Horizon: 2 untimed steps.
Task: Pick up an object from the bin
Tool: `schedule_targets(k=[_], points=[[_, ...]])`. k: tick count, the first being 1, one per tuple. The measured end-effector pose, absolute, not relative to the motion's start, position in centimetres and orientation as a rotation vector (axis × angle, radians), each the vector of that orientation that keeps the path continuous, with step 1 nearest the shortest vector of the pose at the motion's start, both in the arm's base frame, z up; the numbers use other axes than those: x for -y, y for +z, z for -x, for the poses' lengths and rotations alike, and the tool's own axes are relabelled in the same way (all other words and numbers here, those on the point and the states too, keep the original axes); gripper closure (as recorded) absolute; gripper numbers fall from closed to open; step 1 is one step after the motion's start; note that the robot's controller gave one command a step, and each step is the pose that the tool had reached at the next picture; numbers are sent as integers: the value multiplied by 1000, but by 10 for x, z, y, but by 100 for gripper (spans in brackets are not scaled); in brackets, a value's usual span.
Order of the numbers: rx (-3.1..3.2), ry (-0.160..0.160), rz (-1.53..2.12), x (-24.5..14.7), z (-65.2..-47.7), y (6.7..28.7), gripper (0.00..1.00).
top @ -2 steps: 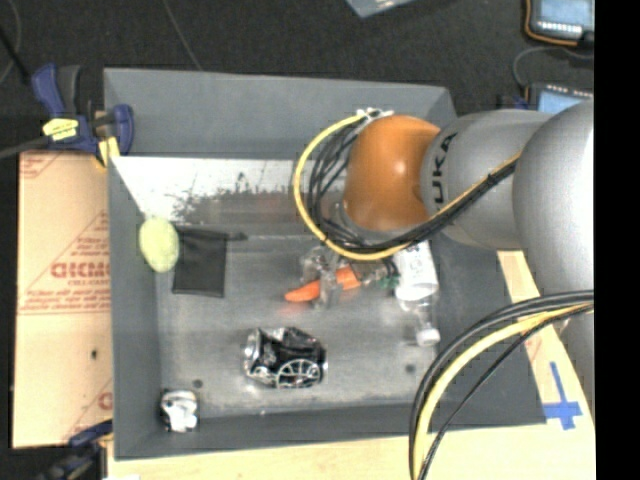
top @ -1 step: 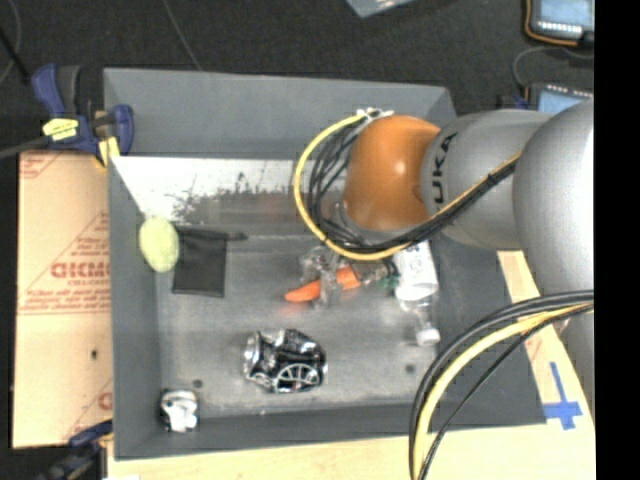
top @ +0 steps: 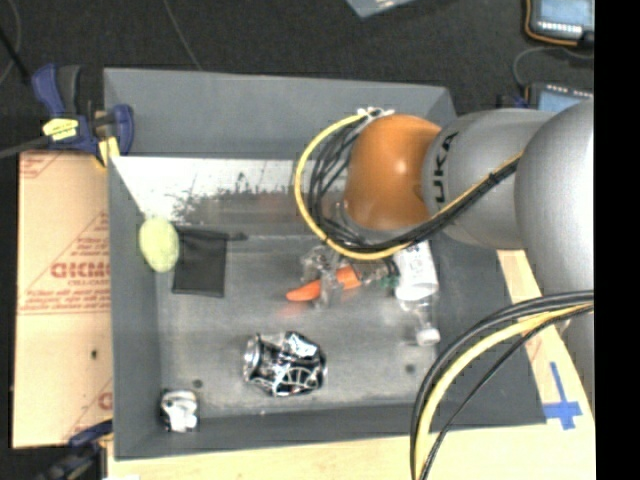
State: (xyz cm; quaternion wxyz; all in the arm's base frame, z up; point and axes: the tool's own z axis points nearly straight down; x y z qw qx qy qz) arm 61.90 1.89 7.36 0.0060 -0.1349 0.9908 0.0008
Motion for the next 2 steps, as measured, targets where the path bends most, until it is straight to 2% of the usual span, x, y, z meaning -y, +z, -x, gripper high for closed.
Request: schedule_targets(k=[2], points=[[-3097, 1, 420, -18, -620, 88, 100]])
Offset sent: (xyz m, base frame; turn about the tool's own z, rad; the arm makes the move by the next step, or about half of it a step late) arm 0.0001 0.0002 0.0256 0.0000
